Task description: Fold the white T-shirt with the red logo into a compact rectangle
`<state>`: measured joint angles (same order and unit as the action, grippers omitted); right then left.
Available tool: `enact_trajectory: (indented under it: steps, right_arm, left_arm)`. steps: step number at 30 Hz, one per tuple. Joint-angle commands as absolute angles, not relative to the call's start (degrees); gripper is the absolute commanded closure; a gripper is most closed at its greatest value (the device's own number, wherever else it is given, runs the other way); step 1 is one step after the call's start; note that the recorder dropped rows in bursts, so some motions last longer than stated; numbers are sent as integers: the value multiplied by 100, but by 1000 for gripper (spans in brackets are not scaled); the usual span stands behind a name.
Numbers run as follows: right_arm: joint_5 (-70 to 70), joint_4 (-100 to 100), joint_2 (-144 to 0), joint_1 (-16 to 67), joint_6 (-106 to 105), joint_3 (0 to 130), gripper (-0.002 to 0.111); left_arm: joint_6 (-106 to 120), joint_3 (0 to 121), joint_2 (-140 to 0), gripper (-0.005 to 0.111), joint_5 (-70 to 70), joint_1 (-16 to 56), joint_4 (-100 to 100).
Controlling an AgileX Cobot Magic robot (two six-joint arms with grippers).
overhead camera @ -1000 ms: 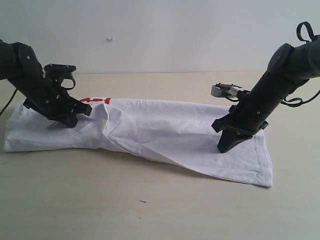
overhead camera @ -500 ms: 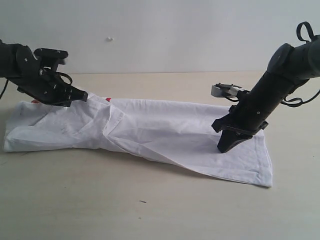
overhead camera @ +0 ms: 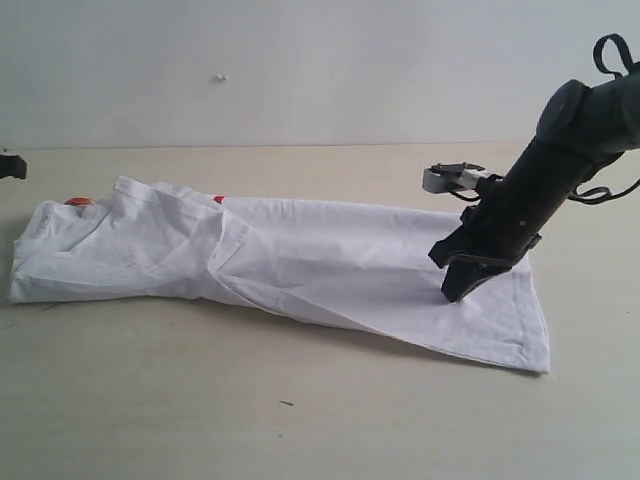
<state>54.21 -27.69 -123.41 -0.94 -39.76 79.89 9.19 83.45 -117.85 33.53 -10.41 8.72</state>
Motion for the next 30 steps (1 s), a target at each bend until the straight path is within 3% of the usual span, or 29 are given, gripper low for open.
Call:
enact_trajectory:
  steps: [1, 5, 7, 16, 20, 25, 30]
  right_arm:
    - [5290, -2679, -11978, -106, -4039, 7978, 108]
    - [5290, -2679, -11787, -106, -4039, 7978, 108]
    - [5290, -2679, -11713, -106, -4039, 7978, 108]
    - [5449, -2679, -11676, -106, -4039, 7978, 108]
    - [5449, -2679, -11676, -106, -4039, 7978, 108]
    - [5460, -2679, -11676, -106, -4039, 7978, 108]
    - [5460, -2679, -11676, -106, -4039, 7978, 108]
  left_arm:
    - [2070, 8330, -11765, 76, 3683, -1294, 2196]
    - [2200, 8330, -11868, 35, 3855, -1321, 2436]
    - [2228, 8330, -11945, 28, 3977, -1310, 2449]
    - [2254, 8317, -12375, 46, 4179, -1302, 2817]
    - [2358, 8317, -12490, 45, 4179, -1213, 2921]
    - [2393, 8317, -12589, 30, 4305, -1174, 2944]
    - [2603, 8340, -12603, 30, 4493, -1204, 3081]
